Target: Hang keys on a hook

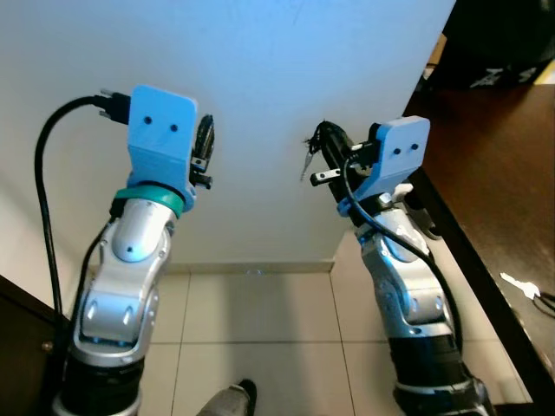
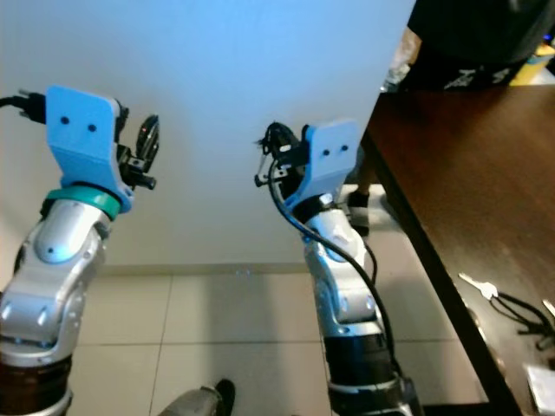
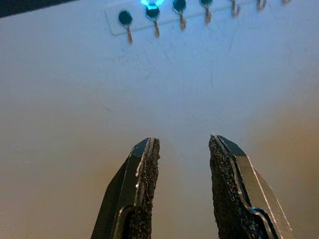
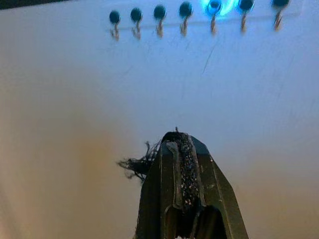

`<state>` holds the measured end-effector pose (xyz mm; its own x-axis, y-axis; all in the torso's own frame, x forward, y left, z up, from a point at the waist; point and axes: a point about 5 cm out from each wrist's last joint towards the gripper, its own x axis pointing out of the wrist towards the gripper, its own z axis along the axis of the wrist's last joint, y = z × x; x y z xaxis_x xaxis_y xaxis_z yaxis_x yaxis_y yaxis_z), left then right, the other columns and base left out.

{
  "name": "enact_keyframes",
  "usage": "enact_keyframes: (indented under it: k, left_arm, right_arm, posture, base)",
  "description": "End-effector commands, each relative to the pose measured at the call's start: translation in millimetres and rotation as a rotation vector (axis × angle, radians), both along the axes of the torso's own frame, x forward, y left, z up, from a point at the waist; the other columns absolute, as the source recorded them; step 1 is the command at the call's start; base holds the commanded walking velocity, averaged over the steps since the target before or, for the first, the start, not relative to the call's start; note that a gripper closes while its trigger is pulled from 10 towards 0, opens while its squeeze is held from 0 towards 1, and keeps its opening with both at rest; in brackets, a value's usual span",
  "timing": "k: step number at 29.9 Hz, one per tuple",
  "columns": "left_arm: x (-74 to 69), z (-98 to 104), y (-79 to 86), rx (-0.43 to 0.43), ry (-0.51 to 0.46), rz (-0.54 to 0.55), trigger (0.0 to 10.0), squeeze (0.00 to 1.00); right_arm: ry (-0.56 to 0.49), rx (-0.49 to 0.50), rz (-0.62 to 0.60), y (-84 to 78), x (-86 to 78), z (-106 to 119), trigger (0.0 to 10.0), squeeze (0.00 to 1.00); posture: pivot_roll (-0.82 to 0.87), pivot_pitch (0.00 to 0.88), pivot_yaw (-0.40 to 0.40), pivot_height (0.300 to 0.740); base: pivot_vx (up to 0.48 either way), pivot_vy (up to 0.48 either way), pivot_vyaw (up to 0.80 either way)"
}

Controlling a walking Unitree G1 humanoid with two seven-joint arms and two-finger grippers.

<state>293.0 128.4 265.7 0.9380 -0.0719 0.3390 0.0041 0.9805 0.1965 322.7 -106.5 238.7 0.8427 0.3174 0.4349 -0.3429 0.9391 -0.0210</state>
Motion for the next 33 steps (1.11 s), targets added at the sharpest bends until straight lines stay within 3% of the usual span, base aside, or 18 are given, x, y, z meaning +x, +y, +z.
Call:
enact_keyframes:
  k: [1,6,12,14,22,33]
  left_arm:
    - [-0.1,2,0.0,0.005,-0.009,-0.002,10.0,0.00]
    - [0.5,3,-0.6,0.002,-0.016,-0.006,10.0,0.00]
    - [0.6,3,-1.6,0.001,-0.019,-0.011,10.0,0.00]
    - [-0.1,4,-3.0,-0.016,-0.026,-0.029,10.0,0.00]
    - [-8.9,6,-7.1,-0.060,-0.058,-0.110,10.0,0.00]
    - [-12.0,7,-7.4,-0.053,-0.067,-0.137,10.0,0.00]
  right_arm:
    - [-0.020,0.014,0.006,-0.6,-1.8,4,10.0,0.00]
    - [-0.104,-0.030,-0.030,-3.4,-4.1,13,10.0,0.00]
    - [-0.197,-0.069,-0.161,-13.8,-4.5,26,10.0,0.00]
    - [-0.292,-0.091,-0.235,-22.0,-6.7,41,10.0,0.00]
    - [-0.439,-0.128,-0.311,-28.5,-14.8,60,10.0,0.00]
    - [-0.447,-0.150,-0.326,-25.5,-11.6,57,10.0,0.00]
  posture:
    - [0.16,0.058,0.059,0.740]
    - [0.16,0.058,0.058,0.740]
    - [0.16,0.057,0.059,0.740]
    - [0.16,0.057,0.059,0.740]
    - [0.16,0.061,0.063,0.740]
    - [0.16,0.064,0.069,0.740]
  base:
    - [0.480,0.000,0.00]
    - [0.480,0.000,0.00]
    - [0.480,0.000,0.00]
    - [0.424,0.000,0.00]
    - [0.107,0.000,0.00]
    - [0.000,0.000,0.00]
